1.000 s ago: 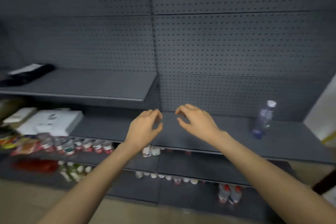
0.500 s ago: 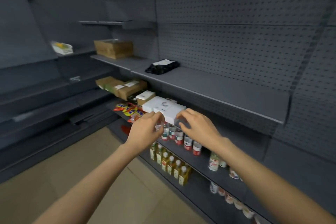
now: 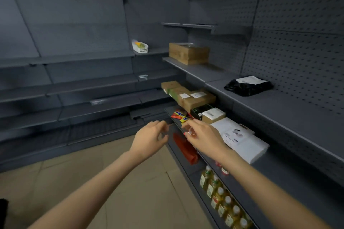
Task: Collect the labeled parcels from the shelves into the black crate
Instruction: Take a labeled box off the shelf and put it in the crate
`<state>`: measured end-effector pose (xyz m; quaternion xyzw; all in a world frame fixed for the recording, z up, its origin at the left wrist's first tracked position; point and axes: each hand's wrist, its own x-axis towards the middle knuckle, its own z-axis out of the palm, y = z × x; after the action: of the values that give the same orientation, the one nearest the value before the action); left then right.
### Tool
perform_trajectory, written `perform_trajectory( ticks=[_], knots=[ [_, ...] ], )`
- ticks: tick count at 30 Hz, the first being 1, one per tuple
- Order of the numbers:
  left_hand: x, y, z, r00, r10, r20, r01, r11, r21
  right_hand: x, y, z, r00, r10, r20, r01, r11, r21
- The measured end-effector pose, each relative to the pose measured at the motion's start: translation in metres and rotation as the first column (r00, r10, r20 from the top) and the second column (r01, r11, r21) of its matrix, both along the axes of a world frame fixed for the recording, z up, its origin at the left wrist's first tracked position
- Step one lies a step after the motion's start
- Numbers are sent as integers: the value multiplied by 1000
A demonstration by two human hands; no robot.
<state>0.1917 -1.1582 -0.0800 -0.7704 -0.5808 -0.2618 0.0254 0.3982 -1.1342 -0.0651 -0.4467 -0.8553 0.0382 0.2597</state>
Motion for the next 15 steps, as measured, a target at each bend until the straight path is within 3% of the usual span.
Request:
perform_trajectory(
  ticks=[8,15],
  knots=[
    [-73,160,4,988,144,56,-140,988,-66,-84,185,-2,994,104,-17,-104,994,-20],
    [-142,266,-10,984,179,16,-178,983,-37,-179,311,-20,978,208,-11,-209,977,-41]
  ],
)
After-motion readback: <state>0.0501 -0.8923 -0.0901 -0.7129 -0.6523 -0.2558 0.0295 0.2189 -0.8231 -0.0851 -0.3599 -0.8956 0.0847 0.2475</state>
